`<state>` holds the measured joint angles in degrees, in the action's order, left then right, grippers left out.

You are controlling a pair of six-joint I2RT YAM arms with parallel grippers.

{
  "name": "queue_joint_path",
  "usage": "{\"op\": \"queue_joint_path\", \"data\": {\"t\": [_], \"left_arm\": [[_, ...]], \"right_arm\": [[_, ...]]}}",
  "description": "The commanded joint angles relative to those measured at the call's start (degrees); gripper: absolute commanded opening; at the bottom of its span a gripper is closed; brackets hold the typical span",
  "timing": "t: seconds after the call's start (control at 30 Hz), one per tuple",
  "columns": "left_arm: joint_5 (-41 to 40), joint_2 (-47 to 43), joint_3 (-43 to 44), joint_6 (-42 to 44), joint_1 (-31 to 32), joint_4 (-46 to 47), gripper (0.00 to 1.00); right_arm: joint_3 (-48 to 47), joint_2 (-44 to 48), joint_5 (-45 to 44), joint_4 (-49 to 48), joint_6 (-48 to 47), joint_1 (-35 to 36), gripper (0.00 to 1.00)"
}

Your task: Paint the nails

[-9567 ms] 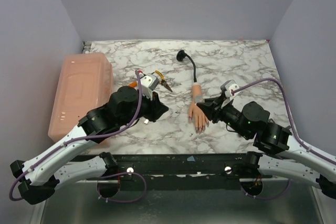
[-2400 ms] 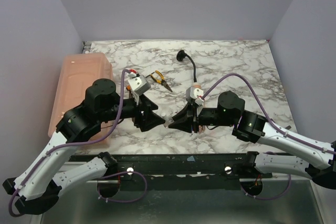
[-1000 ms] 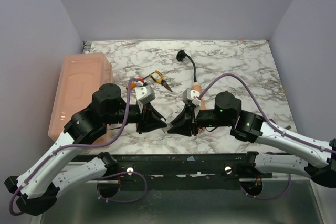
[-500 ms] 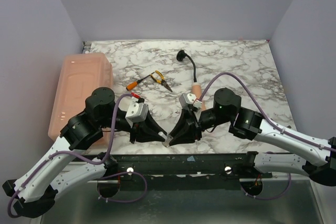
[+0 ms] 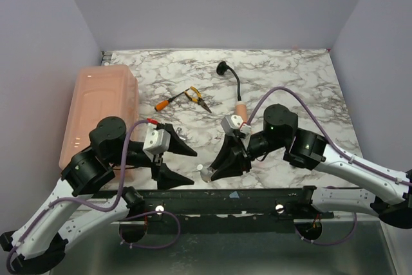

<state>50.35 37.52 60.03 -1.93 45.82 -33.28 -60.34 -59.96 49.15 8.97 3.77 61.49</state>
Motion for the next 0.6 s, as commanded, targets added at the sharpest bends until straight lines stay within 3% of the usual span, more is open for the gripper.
{"op": "queue_joint_path", "data": {"t": [0.0, 0.17, 0.37, 0.57], "left_arm": [[-12.24, -2.54, 1.07, -5.35, 0.04, -0.53, 0.77], [-20.98, -4.32, 0.83, -7.11, 0.05, -2.22, 0.77], [-25.89, -6.06, -3.75, -9.23, -0.02, -0.14, 0.77], [-31.97, -1.52, 1.61, -12.21, 0.00, -4.06, 0.75]], "right_arm": [[-2.15, 0.50, -4.65, 2.39, -1.56, 0.13, 0.00], [-1.82, 3.45, -14.65, 1.12, -0.44, 0.14, 0.01], [-4.62, 5.38, -23.16, 7.88, -1.98, 0.16, 0.01], [-2.31, 7.67, -30.17, 6.15, -1.15, 0.18, 0.00]]}}
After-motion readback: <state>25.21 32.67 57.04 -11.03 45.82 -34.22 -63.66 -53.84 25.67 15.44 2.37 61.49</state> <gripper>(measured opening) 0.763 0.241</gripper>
